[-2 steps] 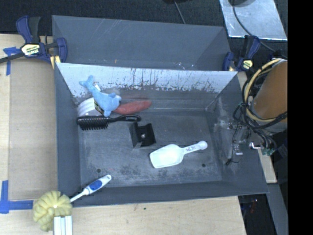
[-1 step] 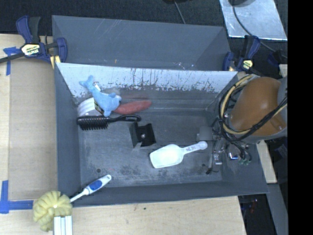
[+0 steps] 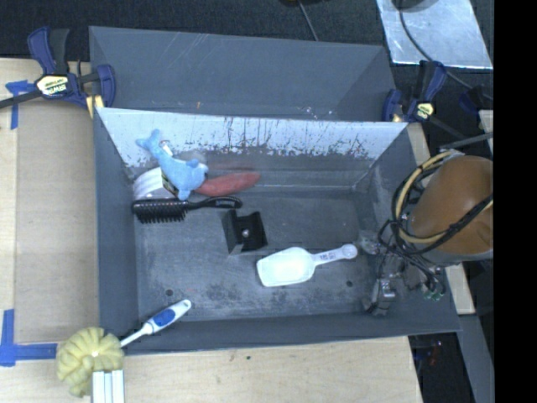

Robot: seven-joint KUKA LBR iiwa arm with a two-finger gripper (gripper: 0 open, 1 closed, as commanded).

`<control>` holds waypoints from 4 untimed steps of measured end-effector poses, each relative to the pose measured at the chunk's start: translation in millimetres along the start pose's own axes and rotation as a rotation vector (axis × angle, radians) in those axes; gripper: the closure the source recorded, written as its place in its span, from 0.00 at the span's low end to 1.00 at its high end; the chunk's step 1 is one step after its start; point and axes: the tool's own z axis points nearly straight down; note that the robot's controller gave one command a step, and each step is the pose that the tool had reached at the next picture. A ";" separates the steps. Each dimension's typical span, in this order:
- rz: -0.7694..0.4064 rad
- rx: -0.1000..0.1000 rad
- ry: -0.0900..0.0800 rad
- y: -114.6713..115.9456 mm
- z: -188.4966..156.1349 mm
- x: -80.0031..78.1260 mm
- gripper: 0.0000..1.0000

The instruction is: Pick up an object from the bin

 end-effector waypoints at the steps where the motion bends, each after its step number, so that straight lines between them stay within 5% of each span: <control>1: -0.003 -0.005 -0.002 -8.3 -0.7 -0.6 1.00; 2: -0.004 -0.005 -0.002 -8.2 -0.7 -0.6 1.00; 3: 0.017 -0.003 -0.008 -17.2 -51.4 -25.2 1.00; 4: 0.007 -0.006 0.002 -13.7 -63.8 -20.6 1.00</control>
Offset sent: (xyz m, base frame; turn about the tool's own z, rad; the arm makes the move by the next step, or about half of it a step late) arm 0.0000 0.0000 0.0000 0.0000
